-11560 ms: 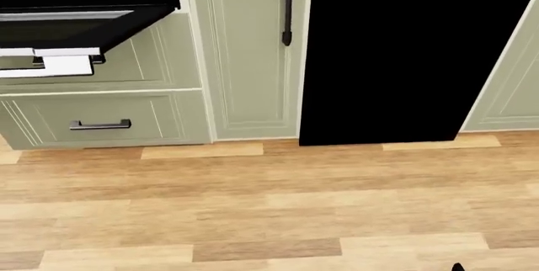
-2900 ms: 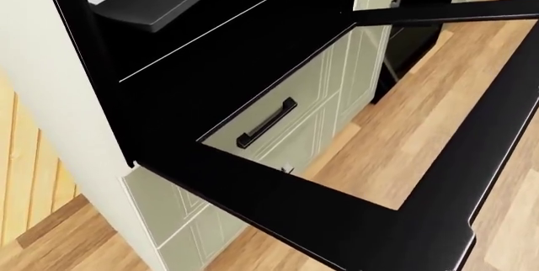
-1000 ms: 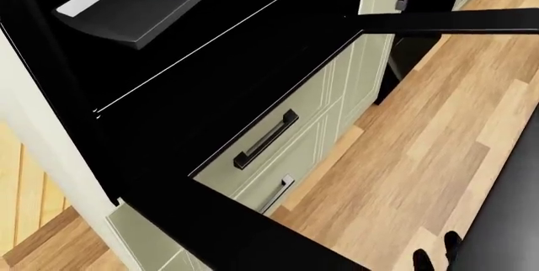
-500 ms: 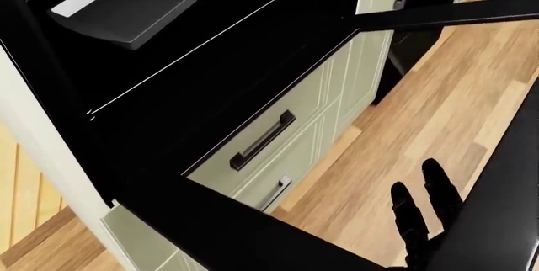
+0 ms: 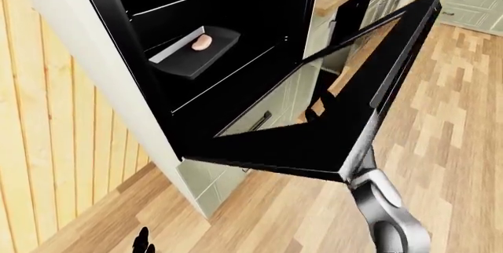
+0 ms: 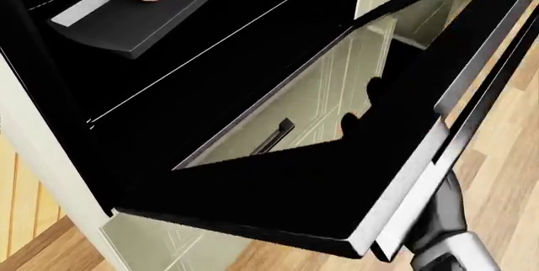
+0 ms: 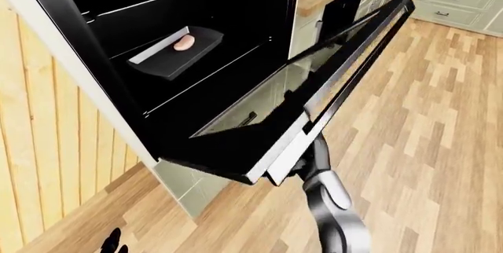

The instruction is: Close the oven door.

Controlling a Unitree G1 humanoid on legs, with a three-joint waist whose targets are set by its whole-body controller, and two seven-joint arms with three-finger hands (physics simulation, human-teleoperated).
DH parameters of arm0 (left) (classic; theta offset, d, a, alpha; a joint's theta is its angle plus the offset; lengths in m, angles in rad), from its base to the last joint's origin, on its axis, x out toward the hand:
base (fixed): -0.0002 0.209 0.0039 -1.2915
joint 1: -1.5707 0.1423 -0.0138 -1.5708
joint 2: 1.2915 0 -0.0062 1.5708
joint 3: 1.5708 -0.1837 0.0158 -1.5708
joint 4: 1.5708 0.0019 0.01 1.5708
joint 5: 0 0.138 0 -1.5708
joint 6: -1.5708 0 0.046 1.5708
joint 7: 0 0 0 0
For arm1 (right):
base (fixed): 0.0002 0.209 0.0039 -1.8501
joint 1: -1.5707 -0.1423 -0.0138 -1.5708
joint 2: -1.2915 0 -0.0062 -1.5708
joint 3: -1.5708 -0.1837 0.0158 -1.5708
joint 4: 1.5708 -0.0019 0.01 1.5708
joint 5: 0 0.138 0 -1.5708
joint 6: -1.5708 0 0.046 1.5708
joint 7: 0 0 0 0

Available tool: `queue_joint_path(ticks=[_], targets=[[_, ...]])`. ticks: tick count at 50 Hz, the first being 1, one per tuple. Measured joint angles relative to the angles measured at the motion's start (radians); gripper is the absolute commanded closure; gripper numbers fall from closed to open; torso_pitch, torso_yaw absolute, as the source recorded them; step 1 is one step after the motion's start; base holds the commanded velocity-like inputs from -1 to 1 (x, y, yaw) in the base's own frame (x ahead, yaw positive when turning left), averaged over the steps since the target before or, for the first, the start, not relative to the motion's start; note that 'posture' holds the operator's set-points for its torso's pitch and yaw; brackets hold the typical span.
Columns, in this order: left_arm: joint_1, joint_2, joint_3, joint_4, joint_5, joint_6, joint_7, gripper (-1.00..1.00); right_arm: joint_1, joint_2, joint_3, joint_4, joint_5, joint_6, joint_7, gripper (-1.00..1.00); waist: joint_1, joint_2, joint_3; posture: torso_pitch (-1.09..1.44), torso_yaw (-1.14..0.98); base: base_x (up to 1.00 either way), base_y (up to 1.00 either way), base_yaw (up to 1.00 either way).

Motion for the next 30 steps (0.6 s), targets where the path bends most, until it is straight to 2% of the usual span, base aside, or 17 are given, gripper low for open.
queue_joint_path(ticks=[12, 15, 20, 24, 30], targets=[[-0.002, -0.001, 0.000, 0.001, -0.003, 0.002, -0.001, -1.00, -0.201, 0.037, 0.095, -0.072, -0.023, 0.206, -0.064, -1.00, 0.001, 0.003, 0.003, 0.00, 0.00, 0.00, 0.00, 0.00], [-0.001, -0.002, 0.000, 0.003, -0.001, 0.003, 0.000, -1.00, -0.287, 0.039, 0.111, -0.057, -0.031, 0.279, -0.081, -1.00, -0.001, 0.005, 0.006, 0.00, 0.00, 0.00, 0.00, 0.00], [-0.001, -0.002, 0.002, 0.002, 0.000, 0.005, -0.001, -1.00, -0.472, 0.059, 0.128, 0.030, -0.080, 0.389, -0.109, -1.00, -0.003, 0.010, 0.009, 0.00, 0.00, 0.00, 0.00, 0.00], [-0.001, -0.001, 0.003, 0.002, -0.001, 0.003, -0.002, -1.00, -0.563, 0.099, 0.169, 0.106, -0.126, 0.404, -0.086, -1.00, -0.002, 0.013, 0.009, 0.00, 0.00, 0.00, 0.00, 0.00], [0.000, -0.002, 0.003, 0.002, -0.004, 0.003, -0.003, -1.00, -0.717, 0.150, 0.187, 0.275, -0.180, 0.410, -0.055, -1.00, -0.001, 0.019, 0.013, 0.00, 0.00, 0.00, 0.00, 0.00]])
